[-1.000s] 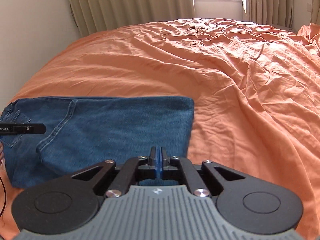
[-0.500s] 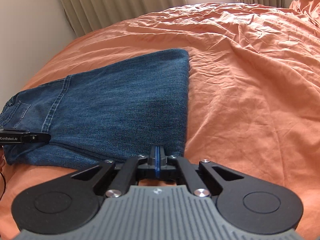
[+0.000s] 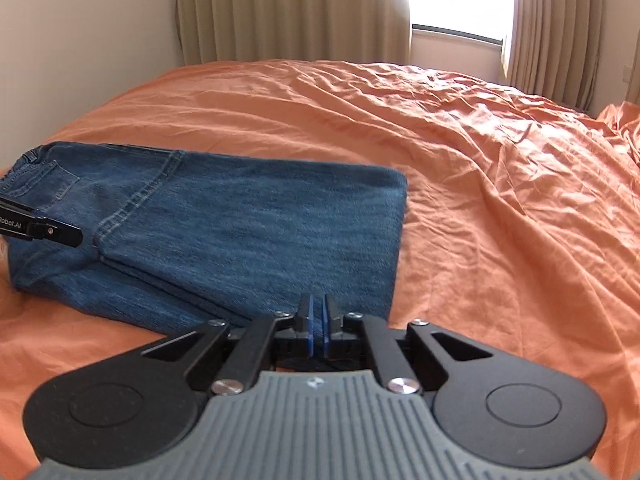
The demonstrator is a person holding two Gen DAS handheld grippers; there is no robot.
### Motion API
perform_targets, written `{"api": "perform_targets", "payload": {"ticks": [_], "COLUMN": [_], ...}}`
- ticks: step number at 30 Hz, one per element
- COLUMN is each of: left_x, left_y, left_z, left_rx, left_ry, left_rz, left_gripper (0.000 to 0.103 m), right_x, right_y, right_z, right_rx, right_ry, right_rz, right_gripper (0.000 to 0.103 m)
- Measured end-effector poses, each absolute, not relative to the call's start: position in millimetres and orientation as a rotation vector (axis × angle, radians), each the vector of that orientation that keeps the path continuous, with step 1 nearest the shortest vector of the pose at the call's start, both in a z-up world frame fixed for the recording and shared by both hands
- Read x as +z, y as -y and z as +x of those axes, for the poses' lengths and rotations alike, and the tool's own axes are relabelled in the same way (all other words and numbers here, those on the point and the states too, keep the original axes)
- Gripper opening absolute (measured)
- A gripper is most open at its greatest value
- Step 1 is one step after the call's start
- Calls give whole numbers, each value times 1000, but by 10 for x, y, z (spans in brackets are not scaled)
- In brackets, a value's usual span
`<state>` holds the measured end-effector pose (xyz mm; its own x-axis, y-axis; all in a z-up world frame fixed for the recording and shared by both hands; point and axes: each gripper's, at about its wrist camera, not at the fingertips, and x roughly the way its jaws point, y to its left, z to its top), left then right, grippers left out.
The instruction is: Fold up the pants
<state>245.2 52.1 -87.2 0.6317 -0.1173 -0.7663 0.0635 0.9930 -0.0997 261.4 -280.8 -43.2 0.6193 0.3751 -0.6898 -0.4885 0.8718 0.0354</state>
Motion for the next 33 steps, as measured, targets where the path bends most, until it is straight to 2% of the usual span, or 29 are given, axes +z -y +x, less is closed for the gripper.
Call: {"api": "perform_targets", "payload": {"ticks": [4,8,13,16,20,21,23,29,33], "left_x": [-693,-555,-464,-475,-635,-701,-881,-1408,-1576], "left_y": [-774,-1206,-1882,-2335,-2879,-2999,-3235,-3762,-3885], "left_z": [2294,2130,1930,1784,1627,1595,1530,1500,1625], "left_rx": [-74,-16,88,169,282,319,382,428,412], "left_ry": [-867,-827,-756,-681,-610,-598,-569,-462,-386], "left_rz": [-90,-192,-351,-477,-635,-658,-734,-1028,-1128], "left_gripper": [33,40,42,49,50,50,50,51,60], "right_x": [-184,-70,-50,-65,-147,-174,-239,-426,-539], "right_y": [2542,2295,1880,1600,1282,1215,1073,755,612], "right_z": [2577,2618,2650,2726,2868,2911,2998,3231,3326], "right_rx": [580,658,767,815,876,884,894,984,1001], "right_ry": [-709,-698,-653,-648,-689,-705,-721,-834,-861], "right_rz": [-250,-277,-443,-520,-558,-561,-580,-605,-654], "right_gripper": [1,1,1,2,4,10,13,12,11]}}
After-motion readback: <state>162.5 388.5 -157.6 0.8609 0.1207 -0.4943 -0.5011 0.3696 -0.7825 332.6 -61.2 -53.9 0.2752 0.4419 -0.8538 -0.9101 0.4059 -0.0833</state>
